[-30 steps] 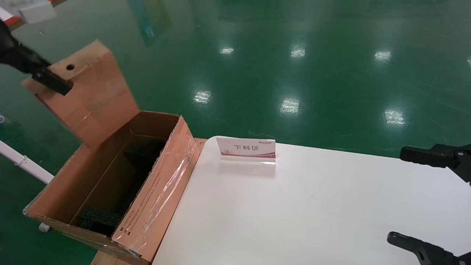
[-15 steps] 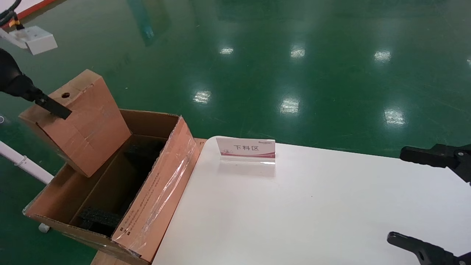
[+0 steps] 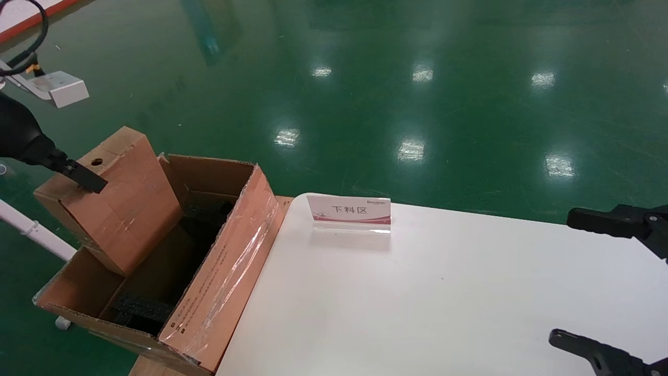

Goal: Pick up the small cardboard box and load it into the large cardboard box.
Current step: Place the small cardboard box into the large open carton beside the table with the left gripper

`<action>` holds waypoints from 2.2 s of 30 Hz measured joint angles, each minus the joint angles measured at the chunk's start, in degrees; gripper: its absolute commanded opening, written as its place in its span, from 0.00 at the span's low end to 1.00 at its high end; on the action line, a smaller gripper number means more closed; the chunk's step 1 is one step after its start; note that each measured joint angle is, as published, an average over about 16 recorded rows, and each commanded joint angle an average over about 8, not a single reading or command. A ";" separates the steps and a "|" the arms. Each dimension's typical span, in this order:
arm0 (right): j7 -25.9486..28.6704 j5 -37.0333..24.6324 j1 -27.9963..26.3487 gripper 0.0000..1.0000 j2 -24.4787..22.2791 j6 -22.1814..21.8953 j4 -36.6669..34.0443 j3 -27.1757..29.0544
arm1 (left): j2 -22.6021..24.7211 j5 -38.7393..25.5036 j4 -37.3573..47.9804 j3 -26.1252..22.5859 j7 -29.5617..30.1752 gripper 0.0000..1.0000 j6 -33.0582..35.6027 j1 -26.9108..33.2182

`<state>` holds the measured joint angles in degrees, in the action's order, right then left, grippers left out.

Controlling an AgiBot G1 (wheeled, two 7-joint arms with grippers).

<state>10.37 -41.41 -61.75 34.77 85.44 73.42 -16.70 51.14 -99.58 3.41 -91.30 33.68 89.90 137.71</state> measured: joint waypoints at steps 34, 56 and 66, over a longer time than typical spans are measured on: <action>-0.06 0.08 -0.03 1.00 -0.05 -0.05 0.00 -0.11 | -0.01 -1.49 1.56 -0.51 3.77 0.00 -2.37 -6.49; -0.09 0.13 -0.04 1.00 -0.08 -0.08 0.00 -0.19 | 1.12 -1.08 4.07 -0.26 5.56 0.00 -6.45 -9.13; -0.11 0.15 -0.05 1.00 -0.09 -0.09 0.00 -0.22 | 2.75 -0.40 5.92 0.21 6.32 0.00 -9.19 -11.12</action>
<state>10.27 -41.26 -61.80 34.68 85.34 73.42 -16.92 53.89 -99.98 9.33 -91.09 39.99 80.71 126.58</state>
